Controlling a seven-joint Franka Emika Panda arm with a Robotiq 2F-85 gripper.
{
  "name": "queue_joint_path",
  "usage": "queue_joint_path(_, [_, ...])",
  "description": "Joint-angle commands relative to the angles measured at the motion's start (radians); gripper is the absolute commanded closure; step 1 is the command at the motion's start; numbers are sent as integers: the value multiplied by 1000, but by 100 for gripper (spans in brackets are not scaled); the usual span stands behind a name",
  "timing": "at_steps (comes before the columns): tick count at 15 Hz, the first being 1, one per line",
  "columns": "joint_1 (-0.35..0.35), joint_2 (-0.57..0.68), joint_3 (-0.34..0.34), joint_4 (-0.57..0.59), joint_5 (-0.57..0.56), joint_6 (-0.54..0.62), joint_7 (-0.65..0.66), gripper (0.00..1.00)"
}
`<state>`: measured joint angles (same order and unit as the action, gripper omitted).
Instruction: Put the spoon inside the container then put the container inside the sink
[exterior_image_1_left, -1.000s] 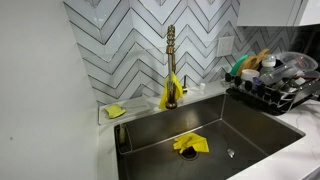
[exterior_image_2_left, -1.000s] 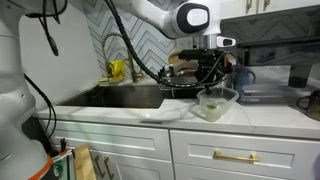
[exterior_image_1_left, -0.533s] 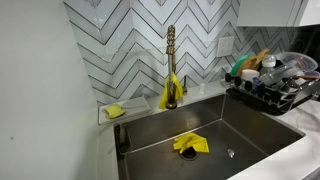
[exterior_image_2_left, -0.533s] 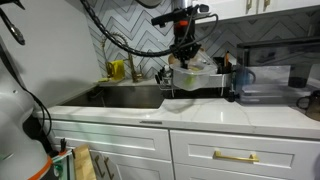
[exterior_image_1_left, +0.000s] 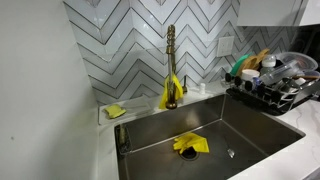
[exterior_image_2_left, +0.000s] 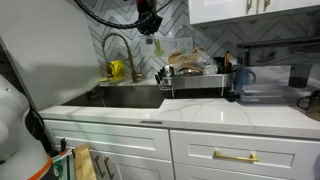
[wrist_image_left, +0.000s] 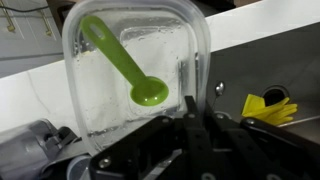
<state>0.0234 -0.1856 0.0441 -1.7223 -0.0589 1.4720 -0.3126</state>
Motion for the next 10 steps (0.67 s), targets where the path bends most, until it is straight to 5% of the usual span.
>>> queue_joint_path(1, [76, 42, 57, 87, -10, -76, -40, 98])
queue_joint_path(10, [122, 76, 98, 122, -8, -54, -48, 93])
